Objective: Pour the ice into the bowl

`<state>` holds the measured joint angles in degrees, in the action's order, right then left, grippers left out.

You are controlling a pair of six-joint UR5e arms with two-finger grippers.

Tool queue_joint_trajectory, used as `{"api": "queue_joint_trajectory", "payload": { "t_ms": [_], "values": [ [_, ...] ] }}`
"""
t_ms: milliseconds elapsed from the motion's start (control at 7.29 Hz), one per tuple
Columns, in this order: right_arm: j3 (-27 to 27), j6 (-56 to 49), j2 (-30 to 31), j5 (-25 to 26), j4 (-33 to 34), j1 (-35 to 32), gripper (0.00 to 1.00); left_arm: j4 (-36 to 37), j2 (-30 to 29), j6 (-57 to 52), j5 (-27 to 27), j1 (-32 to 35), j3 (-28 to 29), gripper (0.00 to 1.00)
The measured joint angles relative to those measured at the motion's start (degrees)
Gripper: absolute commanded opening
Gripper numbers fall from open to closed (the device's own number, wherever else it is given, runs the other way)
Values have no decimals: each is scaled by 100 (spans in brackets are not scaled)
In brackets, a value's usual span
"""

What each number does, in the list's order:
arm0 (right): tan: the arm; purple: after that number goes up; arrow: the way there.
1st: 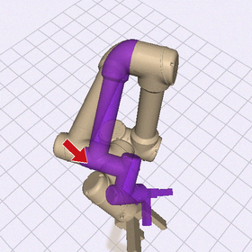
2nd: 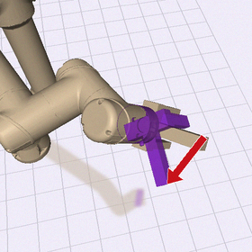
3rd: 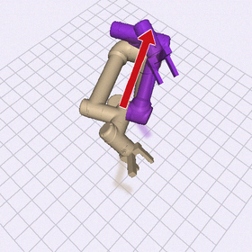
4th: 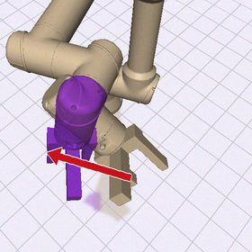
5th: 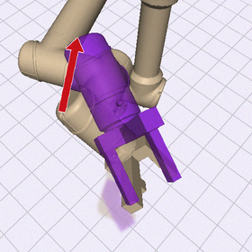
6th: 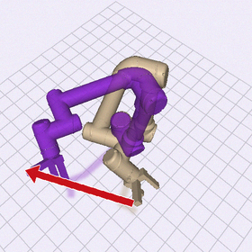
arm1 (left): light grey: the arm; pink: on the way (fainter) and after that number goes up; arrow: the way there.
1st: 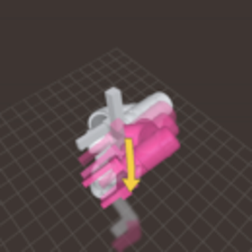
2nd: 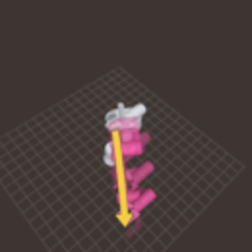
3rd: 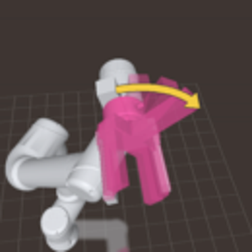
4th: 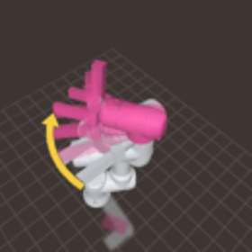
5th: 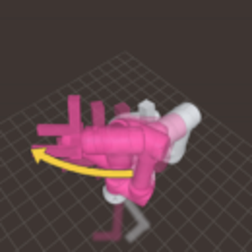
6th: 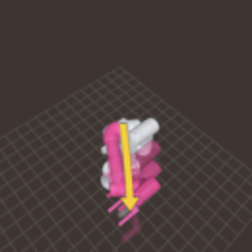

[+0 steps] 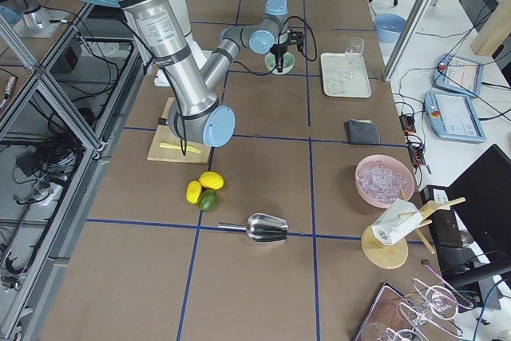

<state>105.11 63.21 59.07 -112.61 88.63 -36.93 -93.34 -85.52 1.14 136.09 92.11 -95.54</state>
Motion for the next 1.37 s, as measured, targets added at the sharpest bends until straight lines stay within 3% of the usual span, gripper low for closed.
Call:
{"api": "queue_joint_trajectory", "payload": {
  "t_ms": [275,824,1373],
  "values": [
    [145,-267,628,-422,-263,-427,0,0,0,0,12,0,0,100],
    [150,-1294,2461,-1180,-1672,-1276,0,-8,49,0,14,0,-18,100],
    [32,-942,3154,-1399,-1908,-1743,0,-17,75,-2,16,0,-40,100]
  ]
}}
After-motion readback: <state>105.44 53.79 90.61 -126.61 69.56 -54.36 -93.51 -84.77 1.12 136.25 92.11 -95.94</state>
